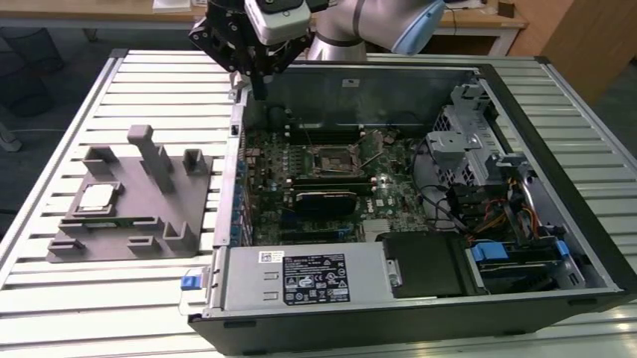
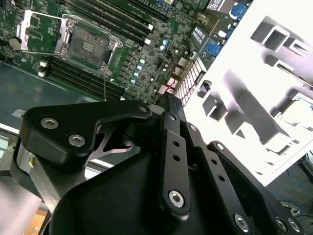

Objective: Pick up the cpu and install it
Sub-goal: 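Reach for the cpu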

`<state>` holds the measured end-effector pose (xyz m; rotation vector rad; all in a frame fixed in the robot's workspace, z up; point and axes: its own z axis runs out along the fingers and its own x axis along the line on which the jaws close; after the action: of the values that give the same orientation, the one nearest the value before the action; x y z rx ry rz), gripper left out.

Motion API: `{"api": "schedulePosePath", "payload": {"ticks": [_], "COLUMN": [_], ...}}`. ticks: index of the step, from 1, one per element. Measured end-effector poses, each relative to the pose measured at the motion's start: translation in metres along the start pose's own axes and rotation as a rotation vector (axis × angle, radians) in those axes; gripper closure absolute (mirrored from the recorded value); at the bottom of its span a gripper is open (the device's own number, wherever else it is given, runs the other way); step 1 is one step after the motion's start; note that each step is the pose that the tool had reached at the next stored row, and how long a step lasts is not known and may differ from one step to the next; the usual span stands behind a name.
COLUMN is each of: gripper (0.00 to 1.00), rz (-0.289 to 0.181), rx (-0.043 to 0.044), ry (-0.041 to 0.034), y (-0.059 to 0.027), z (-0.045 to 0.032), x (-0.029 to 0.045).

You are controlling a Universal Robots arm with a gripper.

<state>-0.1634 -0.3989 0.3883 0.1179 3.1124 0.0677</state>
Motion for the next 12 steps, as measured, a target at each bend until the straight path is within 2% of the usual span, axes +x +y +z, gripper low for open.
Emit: {"api": "schedulePosePath", "payload": {"ticks": [12], "gripper": [0.89], "rz": [0.000], "rx": [0.0000], "ry": [0.0000], "y": [-0.0005], "z": [0.0013], "x": [0.0064]}}
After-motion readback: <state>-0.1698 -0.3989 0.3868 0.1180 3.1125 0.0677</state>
